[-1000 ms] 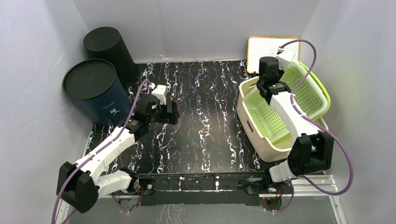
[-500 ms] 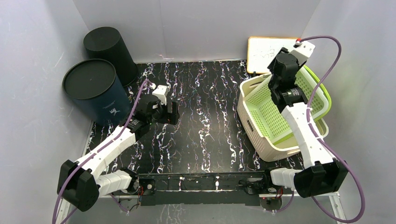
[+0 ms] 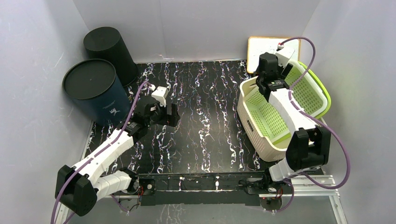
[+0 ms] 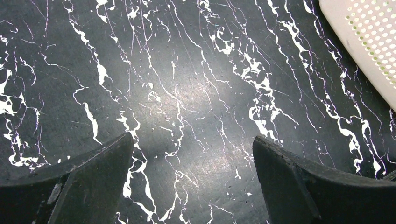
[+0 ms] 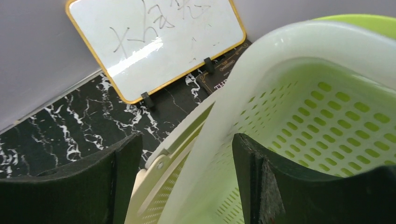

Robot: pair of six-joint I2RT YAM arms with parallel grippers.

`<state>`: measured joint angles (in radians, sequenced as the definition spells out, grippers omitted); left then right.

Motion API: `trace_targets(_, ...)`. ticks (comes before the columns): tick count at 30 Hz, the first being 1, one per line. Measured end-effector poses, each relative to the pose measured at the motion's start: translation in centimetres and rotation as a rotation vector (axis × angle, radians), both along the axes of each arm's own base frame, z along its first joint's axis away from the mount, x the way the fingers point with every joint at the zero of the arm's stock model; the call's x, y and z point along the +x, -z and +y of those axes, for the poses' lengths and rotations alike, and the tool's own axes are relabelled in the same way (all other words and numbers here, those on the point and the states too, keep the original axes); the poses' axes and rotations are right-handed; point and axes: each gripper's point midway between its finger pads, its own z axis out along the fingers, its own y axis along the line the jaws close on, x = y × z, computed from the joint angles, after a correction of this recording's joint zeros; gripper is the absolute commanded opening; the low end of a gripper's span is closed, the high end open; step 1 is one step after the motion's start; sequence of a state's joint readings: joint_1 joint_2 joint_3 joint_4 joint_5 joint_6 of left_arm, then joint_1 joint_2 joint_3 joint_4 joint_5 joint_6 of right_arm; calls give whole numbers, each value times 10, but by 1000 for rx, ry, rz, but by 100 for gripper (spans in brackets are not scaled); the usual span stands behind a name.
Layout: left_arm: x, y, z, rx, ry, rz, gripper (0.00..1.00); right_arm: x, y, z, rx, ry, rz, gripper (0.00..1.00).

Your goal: Turn the large container upside down

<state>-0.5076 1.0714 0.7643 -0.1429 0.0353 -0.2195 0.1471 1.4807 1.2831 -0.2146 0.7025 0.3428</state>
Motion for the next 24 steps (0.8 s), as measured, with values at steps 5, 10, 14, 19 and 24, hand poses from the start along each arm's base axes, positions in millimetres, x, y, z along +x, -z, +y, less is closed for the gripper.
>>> trace_targets(5, -4, 8, 2, 9, 0, 15, 98, 5, 14, -10, -24, 45, 29, 66)
trace_targets(10, -6, 14, 4, 15, 0, 27, 98, 6, 7, -30, -32, 91, 2, 65)
trace_targets(14, -7, 15, 4, 16, 0, 28, 98, 6, 6, -50, -37, 130, -10, 48)
trace_targets(19, -7, 16, 4, 17, 0, 29, 98, 7, 3, -59, -39, 170, -36, 0)
trace_targets(24, -7, 16, 4, 17, 0, 30, 98, -3, -5, -62, -100, 168, 3, 0)
